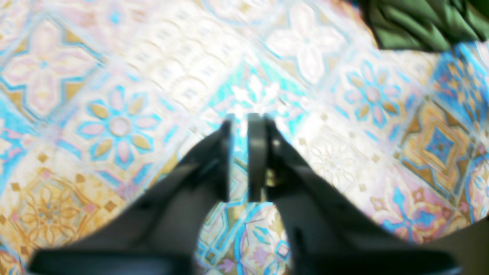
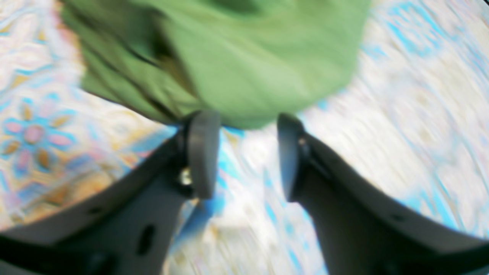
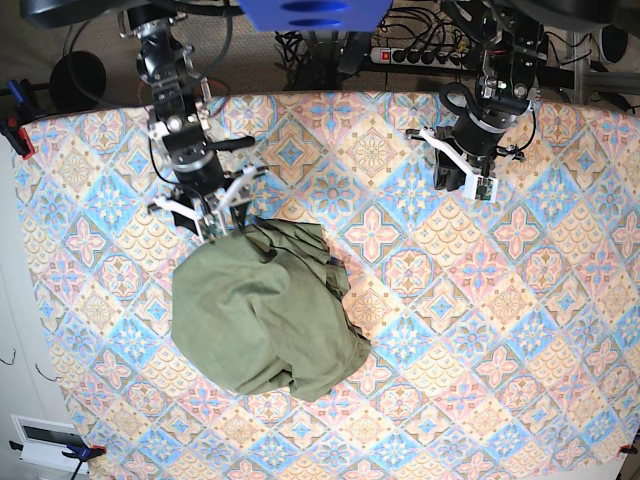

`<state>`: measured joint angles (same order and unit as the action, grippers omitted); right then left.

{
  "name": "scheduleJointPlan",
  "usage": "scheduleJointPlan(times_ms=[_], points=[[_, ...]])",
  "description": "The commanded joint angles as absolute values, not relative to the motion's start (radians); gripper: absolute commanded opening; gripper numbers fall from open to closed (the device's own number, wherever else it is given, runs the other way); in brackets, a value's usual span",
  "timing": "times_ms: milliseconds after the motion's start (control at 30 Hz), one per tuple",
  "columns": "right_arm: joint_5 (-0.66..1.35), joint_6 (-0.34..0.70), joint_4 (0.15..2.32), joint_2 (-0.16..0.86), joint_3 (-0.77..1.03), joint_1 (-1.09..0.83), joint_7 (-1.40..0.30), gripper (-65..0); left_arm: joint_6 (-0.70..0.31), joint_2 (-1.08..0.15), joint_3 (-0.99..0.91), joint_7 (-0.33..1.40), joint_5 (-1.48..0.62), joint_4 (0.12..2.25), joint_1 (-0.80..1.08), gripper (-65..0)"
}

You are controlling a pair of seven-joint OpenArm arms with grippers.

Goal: Layout the t-shirt on the table in an organized manner, then fold the t-shirt properly
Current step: 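Lower the right gripper onto the green t-shirt and grasp its edge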

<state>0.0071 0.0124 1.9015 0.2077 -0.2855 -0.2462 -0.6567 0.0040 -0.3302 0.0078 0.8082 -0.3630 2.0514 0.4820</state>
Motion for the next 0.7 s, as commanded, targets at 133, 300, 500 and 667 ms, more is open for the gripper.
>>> scheduleJointPlan(times_ms=[133, 300, 500, 667], points=[[0.002, 0.004, 1.919, 0.205, -0.341, -0.199, -0.624, -30.5, 0.007, -0.337, 0.004, 0.788, -0.361, 2.071, 0.481, -45.5], [0.002, 0.004, 1.833, 0.15, -0.367, -0.145, -0.625, -28.5, 0.007, -0.337, 0.001, 0.788, -0.361, 2.071, 0.486, -45.4], [0.002, 0.004, 1.693, 0.15, -0.401, -0.048, -0.625, -28.6, 0.007, -0.337, 0.001, 0.788, -0.361, 2.071, 0.486, -45.4], [0.002, 0.004, 1.643, 0.15, -0.394, 0.025, -0.625, -35.5, 0.007, -0.337, 0.001, 0.788, -0.361, 2.071, 0.486, -45.4]])
